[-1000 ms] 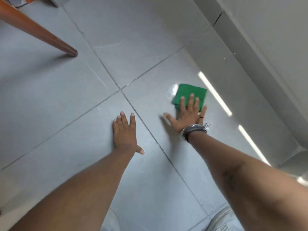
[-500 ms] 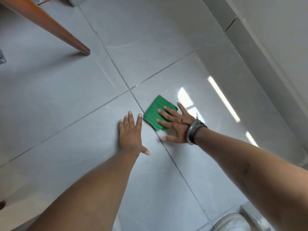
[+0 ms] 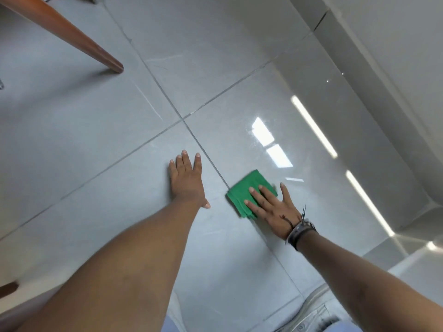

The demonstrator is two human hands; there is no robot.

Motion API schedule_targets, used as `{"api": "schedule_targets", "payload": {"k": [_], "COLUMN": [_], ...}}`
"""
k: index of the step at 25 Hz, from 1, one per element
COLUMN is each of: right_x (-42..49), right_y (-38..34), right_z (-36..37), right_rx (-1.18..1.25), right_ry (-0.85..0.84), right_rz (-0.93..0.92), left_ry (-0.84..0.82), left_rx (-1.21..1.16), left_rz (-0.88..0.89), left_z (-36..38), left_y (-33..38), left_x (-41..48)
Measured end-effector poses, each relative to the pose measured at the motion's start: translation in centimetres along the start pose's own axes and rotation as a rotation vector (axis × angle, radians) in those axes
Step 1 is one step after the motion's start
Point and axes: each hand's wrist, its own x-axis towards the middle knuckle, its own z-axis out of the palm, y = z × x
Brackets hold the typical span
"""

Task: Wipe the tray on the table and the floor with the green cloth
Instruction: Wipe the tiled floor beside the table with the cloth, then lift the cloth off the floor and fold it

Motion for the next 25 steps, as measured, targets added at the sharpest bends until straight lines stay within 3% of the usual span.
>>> {"api": "schedule_targets", "payload": {"k": [2, 4, 5, 7, 8, 10, 11, 13, 16, 19, 22, 25], "right_x": [1.3, 3.0, 4.0, 5.3, 5.0, 1.9, -0.5, -5.5, -13.1, -17.8, -17.9, -14.7], "right_y": [0.5, 1.9, 2.4, 3.9, 3.5, 3.7, 3.2, 2.2, 0.8, -1.5, -5.9, -11.7], "right_z": [-0.6, -2.7, -5.2, -10.5, -12.2, -15.3, -17.5, -23.2, -33.6, -44.3, -53.1, -59.0], "right_rx": [-0.052, -0.008, 0.178, 0.487, 0.789, 1.523, 1.813, 2.160, 2.562, 2.476, 2.140, 1.872], "right_ry": [0.039, -0.005, -0.121, -0.190, -0.242, -0.141, -0.150, -0.242, -0.222, -0.209, -0.103, 0.043], "right_rz": [-0.026, 0.093, 0.225, 0.718, 0.815, 1.051, 1.084, 1.014, 0.734, 0.554, 0.568, 0.570], "left_ry": [-0.037, -0.010, 0.016, 0.021, -0.003, -0.085, -0.175, -0.400, -0.528, -0.369, -0.195, -0.014], "left_rx": [0.054, -0.007, -0.116, -0.451, -0.661, -1.176, -1.433, -1.756, -1.863, -1.936, -1.908, -1.858], "left_rz": [0.016, 0.056, 0.066, 0.027, -0.023, -0.163, -0.239, -0.280, -0.121, -0.036, 0.023, -0.056], "left_z": [-1.2, -2.4, -3.1, -4.6, -5.5, -8.4, -10.3, -14.7, -20.7, -25.2, -28.7, -29.6], "left_y": [0.5, 1.9, 2.5, 2.3, 2.0, 0.6, -0.2, -2.3, -6.4, -12.3, -19.3, -25.8], "left_x": [-0.9, -2.6, -3.8, -6.8, -8.1, -11.6, -13.9, -19.6, -30.4, -39.3, -44.3, -47.0]}}
